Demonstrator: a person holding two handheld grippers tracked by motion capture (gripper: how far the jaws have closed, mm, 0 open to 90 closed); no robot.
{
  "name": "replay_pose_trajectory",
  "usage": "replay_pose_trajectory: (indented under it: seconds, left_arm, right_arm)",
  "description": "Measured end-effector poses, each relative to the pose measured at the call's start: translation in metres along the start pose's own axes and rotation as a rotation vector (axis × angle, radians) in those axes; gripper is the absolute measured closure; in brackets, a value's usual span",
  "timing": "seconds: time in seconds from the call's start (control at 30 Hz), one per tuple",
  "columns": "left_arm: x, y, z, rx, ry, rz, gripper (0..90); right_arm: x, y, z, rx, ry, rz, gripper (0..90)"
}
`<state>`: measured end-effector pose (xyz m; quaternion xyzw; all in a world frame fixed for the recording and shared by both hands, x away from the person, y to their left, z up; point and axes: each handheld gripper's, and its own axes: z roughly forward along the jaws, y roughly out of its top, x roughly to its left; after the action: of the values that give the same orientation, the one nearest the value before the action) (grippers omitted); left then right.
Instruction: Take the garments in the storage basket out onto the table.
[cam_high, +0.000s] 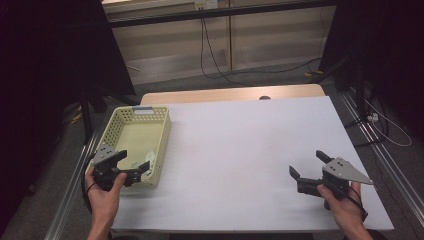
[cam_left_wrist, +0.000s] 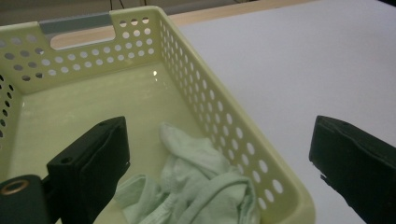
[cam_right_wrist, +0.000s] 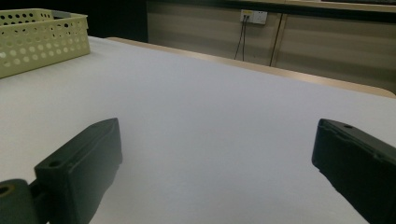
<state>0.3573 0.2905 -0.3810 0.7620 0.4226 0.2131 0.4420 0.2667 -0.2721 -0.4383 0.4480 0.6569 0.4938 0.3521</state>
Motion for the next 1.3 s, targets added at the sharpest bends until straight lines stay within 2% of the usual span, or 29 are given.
replay_pose_trajectory:
  seconds: [0.03,0.1,0.23,0.3,0.37,0.4,0.47,0.57,0.6,0.77,0.87,0.93,1.0,1.07,1.13,1.27,1.3]
  left_arm:
    - [0.002,0.001,0.000,0.004,-0.010,-0.002,5.3]
    - [0.005,0.004,0.000,0.013,-0.005,0.011,5.8]
    - [0.007,0.009,0.002,0.028,-0.004,0.010,7.1]
    - [0.008,0.011,0.004,0.066,-0.008,0.004,9.8]
    - [0.010,0.013,0.007,0.089,-0.031,-0.032,9.9]
    - [0.011,0.013,0.008,0.120,-0.037,-0.041,12.6]
    - [0.013,0.014,0.012,0.178,-0.023,-0.041,12.3]
    - [0.013,0.013,0.019,0.227,-0.024,-0.040,12.2]
    - [0.013,0.014,0.020,0.257,-0.026,-0.036,11.0]
    - [0.014,0.018,0.031,0.318,-0.043,-0.018,7.7]
    - [0.017,0.020,0.036,0.369,-0.042,-0.047,6.0]
    - [0.018,0.019,0.038,0.400,-0.035,-0.037,10.9]
    - [0.017,0.017,0.041,0.436,-0.051,-0.037,15.8]
    - [0.016,0.016,0.046,0.468,-0.039,-0.036,17.0]
    - [0.016,0.016,0.049,0.486,-0.030,-0.054,15.6]
    - [0.018,0.016,0.052,0.521,-0.061,-0.064,19.6]
    - [0.018,0.016,0.052,0.534,-0.073,-0.055,22.3]
  right_arm:
    - [0.000,0.000,0.001,0.000,0.001,-0.001,1.5]
    - [0.001,0.000,0.001,0.002,0.003,-0.003,1.5]
    - [0.001,0.000,0.003,0.004,0.004,-0.003,1.5]
    - [0.001,0.000,0.003,0.004,0.006,-0.004,1.5]
    - [0.002,0.000,0.003,0.006,0.009,-0.005,1.5]
    - [0.002,0.000,0.003,0.006,0.009,-0.006,1.5]
    - [0.002,0.000,0.002,0.007,0.008,-0.006,1.4]
    - [0.003,0.001,0.003,0.008,0.010,-0.014,1.5]
    - [0.004,0.001,0.004,0.008,0.011,-0.014,1.5]
    - [0.004,0.001,0.004,0.011,0.017,-0.012,1.5]
    - [0.005,0.001,0.004,0.009,0.025,-0.013,1.5]
    - [0.006,0.001,0.005,0.010,0.028,-0.019,1.5]
    - [0.006,0.001,0.005,0.010,0.029,-0.021,1.5]
    - [0.006,0.001,0.005,0.010,0.031,-0.019,1.5]
    - [0.006,0.001,0.005,0.012,0.035,-0.010,1.5]
    - [0.007,0.001,0.004,0.009,0.036,-0.015,1.5]
    - [0.006,0.001,0.005,0.008,0.037,-0.016,1.5]
